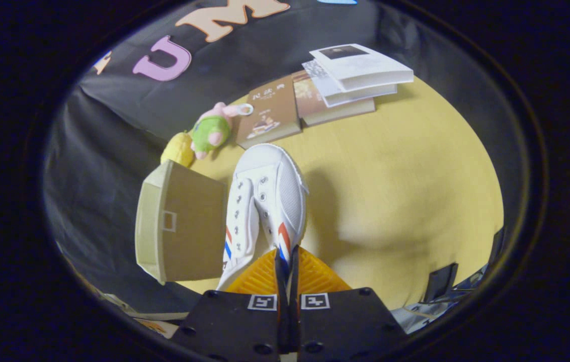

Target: Open the storage box then place both shoes into the box .Put the left shoe in first, then the right shoe, with the right side of both shoes facing outward in a uniform manner.

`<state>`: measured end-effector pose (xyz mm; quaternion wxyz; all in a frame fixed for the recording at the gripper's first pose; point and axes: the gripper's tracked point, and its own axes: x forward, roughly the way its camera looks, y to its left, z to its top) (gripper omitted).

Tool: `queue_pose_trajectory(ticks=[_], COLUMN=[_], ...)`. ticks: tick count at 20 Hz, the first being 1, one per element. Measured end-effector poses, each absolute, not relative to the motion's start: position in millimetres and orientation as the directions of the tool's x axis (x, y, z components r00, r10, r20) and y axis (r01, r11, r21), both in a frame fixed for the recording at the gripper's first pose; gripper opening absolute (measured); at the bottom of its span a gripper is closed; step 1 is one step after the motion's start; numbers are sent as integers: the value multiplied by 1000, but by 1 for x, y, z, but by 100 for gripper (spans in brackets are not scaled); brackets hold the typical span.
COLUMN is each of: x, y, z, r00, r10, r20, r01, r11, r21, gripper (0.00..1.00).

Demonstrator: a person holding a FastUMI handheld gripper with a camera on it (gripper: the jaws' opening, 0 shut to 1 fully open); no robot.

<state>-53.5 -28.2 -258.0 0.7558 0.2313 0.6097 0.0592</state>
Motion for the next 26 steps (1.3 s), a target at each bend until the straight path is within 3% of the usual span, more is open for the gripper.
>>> queue_pose_trajectory(ticks=[12, 19, 26], x=[-12, -13, -16], y=[83, 170, 225], z=[-167, -160, -192], r00=[364, 324, 262], r10=[429, 500, 490], r20=[-827, -803, -832], r01=[103, 32, 30], r11=[864, 843, 857], r21=[494, 537, 514], gripper=[4, 4, 4])
